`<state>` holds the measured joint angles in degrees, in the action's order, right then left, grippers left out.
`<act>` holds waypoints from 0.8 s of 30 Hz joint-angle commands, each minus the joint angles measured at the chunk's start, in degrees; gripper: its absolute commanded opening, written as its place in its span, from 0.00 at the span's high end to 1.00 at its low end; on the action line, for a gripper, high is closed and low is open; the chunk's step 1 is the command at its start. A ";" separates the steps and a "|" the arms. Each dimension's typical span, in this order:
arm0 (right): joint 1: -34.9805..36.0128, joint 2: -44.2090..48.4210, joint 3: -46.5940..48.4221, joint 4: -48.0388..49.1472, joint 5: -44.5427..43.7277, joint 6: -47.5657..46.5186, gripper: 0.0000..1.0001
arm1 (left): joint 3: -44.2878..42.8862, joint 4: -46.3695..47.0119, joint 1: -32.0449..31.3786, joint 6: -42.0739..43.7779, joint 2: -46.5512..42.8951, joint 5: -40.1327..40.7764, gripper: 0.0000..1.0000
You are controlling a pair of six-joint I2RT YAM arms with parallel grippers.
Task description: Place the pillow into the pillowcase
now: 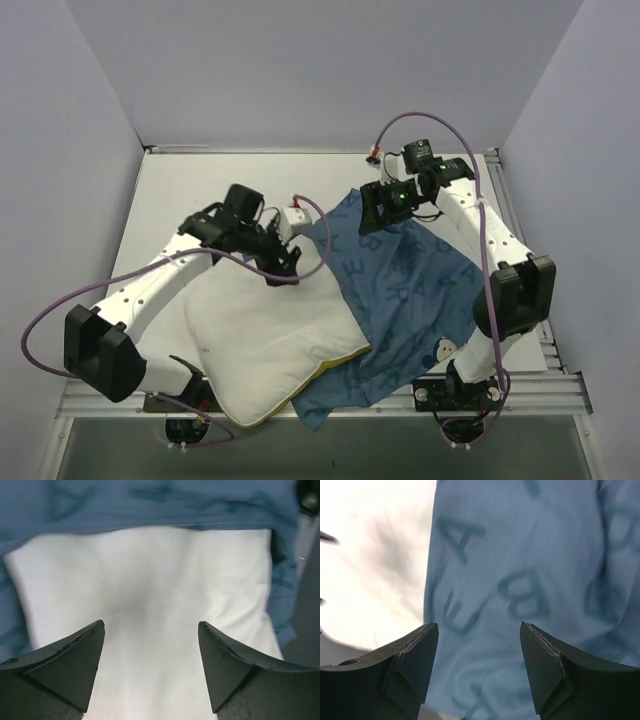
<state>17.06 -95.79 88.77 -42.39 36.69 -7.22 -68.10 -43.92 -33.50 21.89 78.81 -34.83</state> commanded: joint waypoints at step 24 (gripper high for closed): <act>17.83 -39.65 36.56 13.56 -4.25 -2.53 0.19 | 7.80 -7.14 27.43 25.66 8.91 -5.96 0.03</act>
<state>33.63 -134.98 123.28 -30.24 29.85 -8.78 -60.64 -50.06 -6.13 42.24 89.06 -38.28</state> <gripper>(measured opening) 0.816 0.975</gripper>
